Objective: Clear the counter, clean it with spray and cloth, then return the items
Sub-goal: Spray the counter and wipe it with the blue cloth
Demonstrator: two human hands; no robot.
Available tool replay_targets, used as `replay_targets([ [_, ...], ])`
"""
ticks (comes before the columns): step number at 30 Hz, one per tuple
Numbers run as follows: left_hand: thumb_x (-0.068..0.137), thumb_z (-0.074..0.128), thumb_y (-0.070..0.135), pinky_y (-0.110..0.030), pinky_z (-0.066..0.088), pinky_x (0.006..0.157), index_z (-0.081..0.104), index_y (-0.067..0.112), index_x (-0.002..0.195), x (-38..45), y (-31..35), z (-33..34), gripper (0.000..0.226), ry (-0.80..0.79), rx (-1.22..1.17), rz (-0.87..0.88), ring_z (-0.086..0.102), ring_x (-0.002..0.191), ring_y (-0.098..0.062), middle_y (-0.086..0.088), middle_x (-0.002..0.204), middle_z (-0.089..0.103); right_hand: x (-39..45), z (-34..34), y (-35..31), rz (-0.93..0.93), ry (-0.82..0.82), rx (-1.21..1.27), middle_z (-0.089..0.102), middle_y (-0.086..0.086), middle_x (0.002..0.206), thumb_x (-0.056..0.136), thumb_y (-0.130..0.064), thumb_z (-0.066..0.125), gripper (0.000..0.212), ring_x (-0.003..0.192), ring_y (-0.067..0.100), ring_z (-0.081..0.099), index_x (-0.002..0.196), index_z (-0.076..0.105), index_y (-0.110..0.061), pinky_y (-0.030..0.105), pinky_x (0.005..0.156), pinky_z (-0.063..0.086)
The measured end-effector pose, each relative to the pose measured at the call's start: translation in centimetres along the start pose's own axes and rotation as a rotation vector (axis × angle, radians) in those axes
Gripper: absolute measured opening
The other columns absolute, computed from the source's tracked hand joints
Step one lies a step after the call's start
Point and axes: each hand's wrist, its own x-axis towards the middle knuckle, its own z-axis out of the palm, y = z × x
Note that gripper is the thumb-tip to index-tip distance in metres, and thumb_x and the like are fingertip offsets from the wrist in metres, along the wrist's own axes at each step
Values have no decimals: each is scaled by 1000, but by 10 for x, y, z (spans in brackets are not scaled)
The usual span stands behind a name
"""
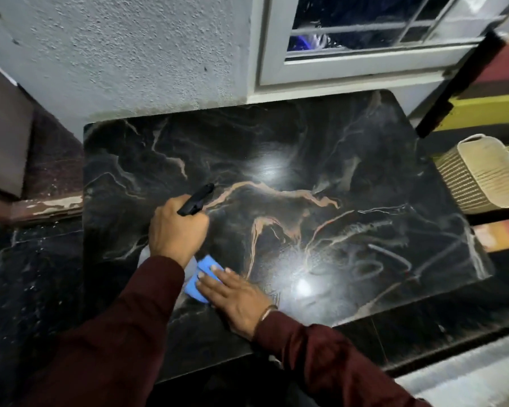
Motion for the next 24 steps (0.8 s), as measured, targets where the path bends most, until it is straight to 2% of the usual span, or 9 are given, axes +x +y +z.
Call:
replay_targets([
  [3, 82, 58, 22, -35, 37, 62, 56, 14, 64, -11, 10, 9, 19, -21, 2, -7, 58, 73, -40, -9, 66, 60, -52, -35, 69, 162, 69, -59, 35, 6, 151, 83, -13, 49, 64, 138, 28, 36, 145, 35, -14, 38, 116, 15],
  [5, 83, 58, 22, -34, 36, 62, 56, 14, 63, -18, 14, 16, 22, -10, -8, -14, 57, 71, -38, -8, 64, 58, -87, -65, 142, 542, 261, -90, 44, 18, 144, 81, -17, 39, 60, 130, 38, 45, 139, 43, -4, 46, 110, 25],
  [7, 85, 59, 23, -34, 38, 63, 58, 13, 65, -30, 18, 23, 23, -11, 2, -17, 57, 72, -36, -8, 66, 60, -126, -87, 188, 911, 322, -76, 39, 22, 146, 87, -18, 35, 56, 134, 40, 37, 140, 41, -1, 52, 110, 27],
  [10, 87, 60, 25, -33, 37, 66, 59, 15, 65, -41, 20, 29, 24, -16, 6, -41, 57, 73, -34, -8, 70, 63, -121, -84, 171, 1129, 411, -48, 38, 23, 146, 91, -10, 41, 48, 134, 43, 32, 138, 39, 1, 52, 110, 28],
  [14, 87, 61, 26, -34, 41, 69, 64, 20, 71, -51, 23, 38, 17, -18, 34, -38, 60, 78, -35, -9, 75, 66, -74, -31, 60, 717, 369, -125, 49, 19, 139, 76, -12, 46, 58, 125, 43, 48, 133, 49, 2, 48, 108, 33],
  [17, 84, 63, 27, -38, 51, 76, 74, 18, 93, -59, 27, 44, 17, 18, 45, -12, 64, 86, -36, -11, 86, 72, -65, 7, -22, 319, 79, -66, 29, 3, 154, 78, -22, 57, 73, 138, 33, 33, 146, 32, -13, 42, 116, 17],
  [19, 84, 64, 28, -38, 52, 80, 76, 18, 98, -64, 32, 47, 21, 30, 25, -18, 65, 90, -35, -11, 91, 73, -92, 12, -24, 114, -43, -30, 32, -2, 153, 80, -24, 56, 72, 141, 27, 30, 147, 29, -18, 39, 117, 16],
  [21, 84, 64, 30, -39, 53, 84, 76, 19, 101, -70, 33, 49, 24, 22, 18, -30, 65, 92, -34, -9, 93, 73, -132, -2, 13, 71, -53, -66, 36, -2, 152, 80, -22, 49, 70, 141, 24, 31, 146, 30, -19, 38, 118, 18],
  [24, 86, 64, 27, -41, 53, 89, 73, 21, 89, -81, 37, 50, 11, 15, 4, -19, 63, 94, -32, -6, 97, 70, -195, -35, 103, 421, 96, -147, 39, 7, 149, 84, -19, 45, 63, 136, 31, 40, 145, 31, -16, 41, 114, 17],
])
